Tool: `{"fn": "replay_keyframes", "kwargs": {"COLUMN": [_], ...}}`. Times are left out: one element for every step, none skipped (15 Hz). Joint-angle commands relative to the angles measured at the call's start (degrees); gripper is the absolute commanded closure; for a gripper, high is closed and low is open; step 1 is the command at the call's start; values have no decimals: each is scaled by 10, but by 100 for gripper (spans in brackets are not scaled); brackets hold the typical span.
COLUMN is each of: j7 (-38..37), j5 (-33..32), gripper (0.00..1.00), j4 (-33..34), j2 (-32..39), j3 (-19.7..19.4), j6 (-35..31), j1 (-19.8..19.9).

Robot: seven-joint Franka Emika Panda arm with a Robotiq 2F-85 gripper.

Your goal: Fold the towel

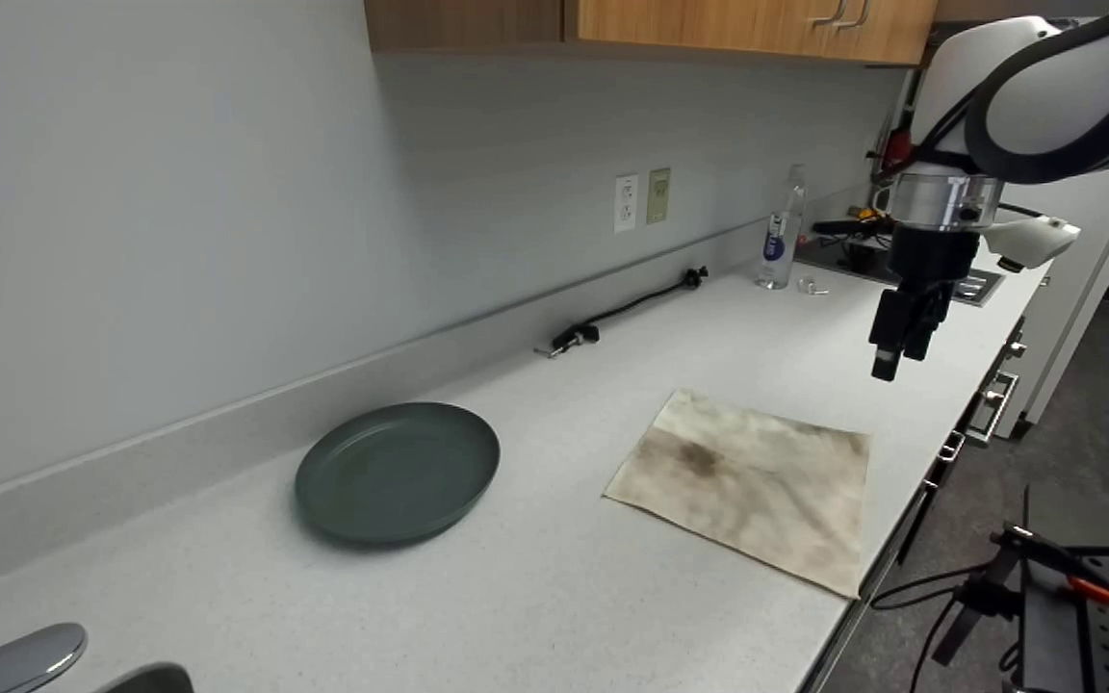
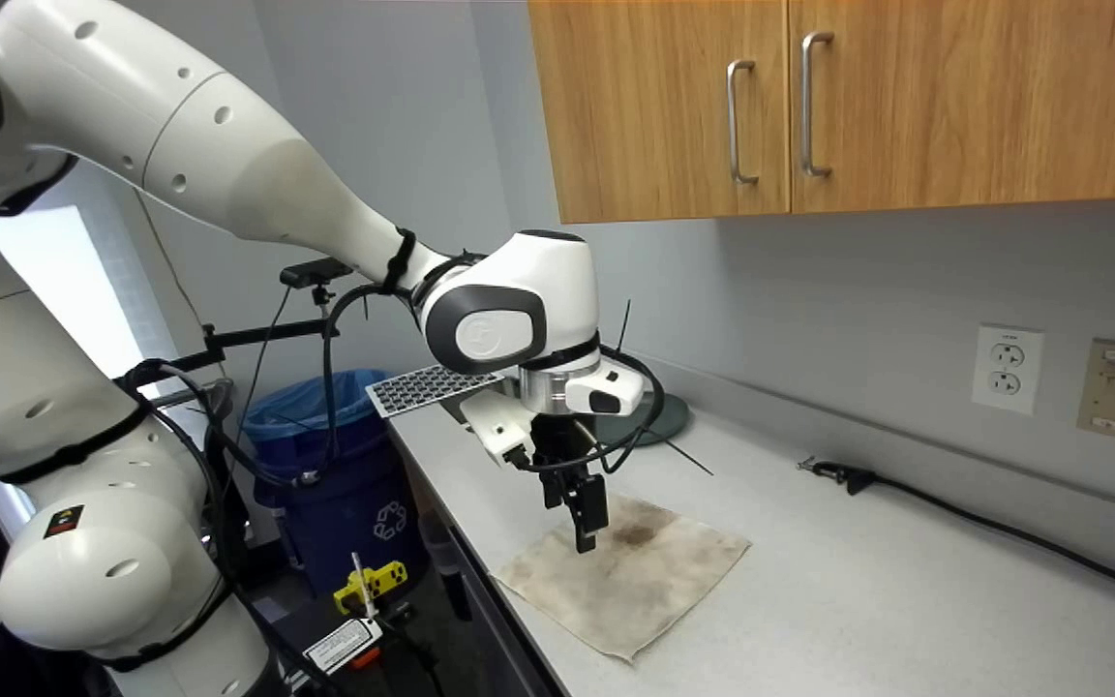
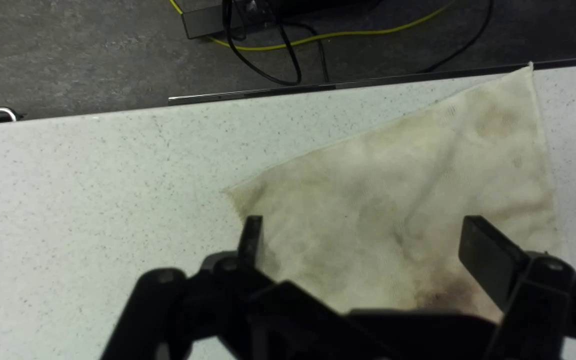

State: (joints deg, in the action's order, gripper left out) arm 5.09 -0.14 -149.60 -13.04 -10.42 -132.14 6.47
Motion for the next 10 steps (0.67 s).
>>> {"fn": "replay_keyframes", "kwargs": {"j7": [33,9,11,12,13,13,13,13,13,13], "j5": [16,5,6,6,7,7,7,7,7,7], "gripper": [0,0,0,0,0,0,0,0,0,0], "j4": [18,2,4,6,9,10,11,12,12,12], "j2": [37,13,20,25,28,30,30,31,32,32], "j3": [-6,3,2,2,2,2,2,2,2,2], "j6": [-26,-14,-18,-18,-18,-18,-18,-18,-18,-18], "j1": [6,7,7,7,7,7,7,7,7,7]}}
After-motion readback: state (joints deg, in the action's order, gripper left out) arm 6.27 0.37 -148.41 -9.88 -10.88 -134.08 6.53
